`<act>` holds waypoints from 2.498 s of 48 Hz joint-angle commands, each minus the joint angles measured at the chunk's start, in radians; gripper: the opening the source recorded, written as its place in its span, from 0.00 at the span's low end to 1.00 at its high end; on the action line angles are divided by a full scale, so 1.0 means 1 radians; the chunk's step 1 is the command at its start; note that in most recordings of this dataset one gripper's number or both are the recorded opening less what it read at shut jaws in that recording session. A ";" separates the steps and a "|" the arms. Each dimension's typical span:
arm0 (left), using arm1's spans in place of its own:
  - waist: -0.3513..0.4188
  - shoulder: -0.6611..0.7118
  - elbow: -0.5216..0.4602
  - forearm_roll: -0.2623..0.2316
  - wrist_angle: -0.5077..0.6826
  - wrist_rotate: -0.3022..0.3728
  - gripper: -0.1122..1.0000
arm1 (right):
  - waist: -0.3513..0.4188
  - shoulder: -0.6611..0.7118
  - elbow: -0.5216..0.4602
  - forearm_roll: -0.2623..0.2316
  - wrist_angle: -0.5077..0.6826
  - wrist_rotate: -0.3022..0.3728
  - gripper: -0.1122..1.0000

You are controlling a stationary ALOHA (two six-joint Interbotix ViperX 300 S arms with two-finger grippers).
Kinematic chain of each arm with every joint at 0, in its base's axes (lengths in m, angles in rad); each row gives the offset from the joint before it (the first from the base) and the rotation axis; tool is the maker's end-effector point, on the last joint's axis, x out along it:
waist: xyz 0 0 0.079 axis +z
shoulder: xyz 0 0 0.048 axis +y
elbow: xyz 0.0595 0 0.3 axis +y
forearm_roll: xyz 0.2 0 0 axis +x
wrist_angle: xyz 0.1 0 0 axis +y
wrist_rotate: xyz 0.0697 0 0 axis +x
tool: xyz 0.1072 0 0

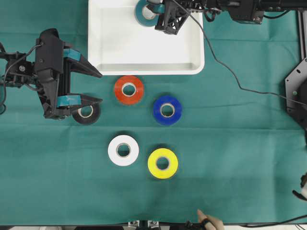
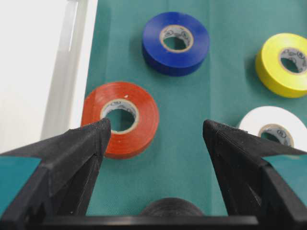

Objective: Put the tape alternately from left to right into the white case.
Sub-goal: 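Lower the teal tape into the tray and open the right gripper, then raise the right gripper out of the tray and move it aside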

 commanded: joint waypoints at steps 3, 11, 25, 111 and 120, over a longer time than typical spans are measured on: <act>0.003 -0.006 -0.021 0.000 -0.005 0.000 0.90 | 0.003 -0.018 -0.028 -0.002 -0.011 0.003 0.70; 0.003 -0.008 -0.020 0.000 -0.003 0.000 0.90 | 0.003 -0.018 -0.029 -0.002 -0.011 0.006 0.88; 0.003 -0.008 -0.020 0.000 -0.003 0.000 0.90 | 0.003 -0.018 -0.029 -0.002 -0.011 0.008 0.87; -0.003 -0.008 -0.021 -0.003 -0.003 -0.003 0.89 | 0.426 -0.457 0.359 0.002 0.002 0.012 0.86; -0.005 -0.008 -0.021 -0.002 -0.003 -0.003 0.89 | 0.426 -0.459 0.354 0.002 0.002 0.012 0.86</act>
